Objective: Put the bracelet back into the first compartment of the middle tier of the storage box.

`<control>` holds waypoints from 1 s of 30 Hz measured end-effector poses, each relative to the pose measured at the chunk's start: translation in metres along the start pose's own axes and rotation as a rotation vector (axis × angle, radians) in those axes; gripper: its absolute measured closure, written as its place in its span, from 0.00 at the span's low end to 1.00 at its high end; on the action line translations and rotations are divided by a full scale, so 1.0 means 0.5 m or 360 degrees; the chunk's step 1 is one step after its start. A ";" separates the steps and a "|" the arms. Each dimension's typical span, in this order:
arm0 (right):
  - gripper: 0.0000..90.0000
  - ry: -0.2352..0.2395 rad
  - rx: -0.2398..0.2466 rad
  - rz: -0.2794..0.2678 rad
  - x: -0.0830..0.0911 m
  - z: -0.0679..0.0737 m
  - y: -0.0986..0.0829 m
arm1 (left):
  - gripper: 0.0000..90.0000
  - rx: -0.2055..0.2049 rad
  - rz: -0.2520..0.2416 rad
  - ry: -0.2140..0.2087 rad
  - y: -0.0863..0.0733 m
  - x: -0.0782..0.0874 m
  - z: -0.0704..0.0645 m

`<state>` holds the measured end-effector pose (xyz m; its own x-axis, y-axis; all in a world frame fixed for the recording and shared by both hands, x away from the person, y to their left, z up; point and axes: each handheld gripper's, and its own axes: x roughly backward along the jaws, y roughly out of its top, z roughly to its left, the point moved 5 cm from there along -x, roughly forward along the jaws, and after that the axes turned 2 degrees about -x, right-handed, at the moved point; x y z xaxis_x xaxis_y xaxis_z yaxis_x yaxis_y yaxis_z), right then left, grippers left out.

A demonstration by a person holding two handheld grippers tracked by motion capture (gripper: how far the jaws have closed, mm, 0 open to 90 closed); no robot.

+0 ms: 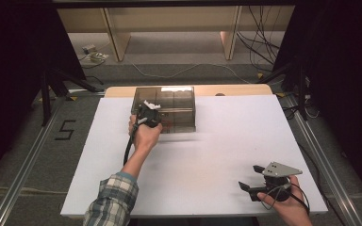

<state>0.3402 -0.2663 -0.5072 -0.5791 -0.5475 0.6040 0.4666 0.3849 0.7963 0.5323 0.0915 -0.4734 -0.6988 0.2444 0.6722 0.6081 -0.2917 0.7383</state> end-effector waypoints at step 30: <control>0.19 0.0011 0.0000 -0.0004 -0.002 0.001 0.000 | 0.98 0.0000 0.0016 0.0028 0.002 -0.013 0.004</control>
<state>0.3405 -0.2654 -0.5078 -0.5758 -0.5534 0.6019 0.4651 0.3838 0.7978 0.5382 0.0914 -0.4767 -0.6994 0.2252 0.6783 0.6149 -0.2941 0.7317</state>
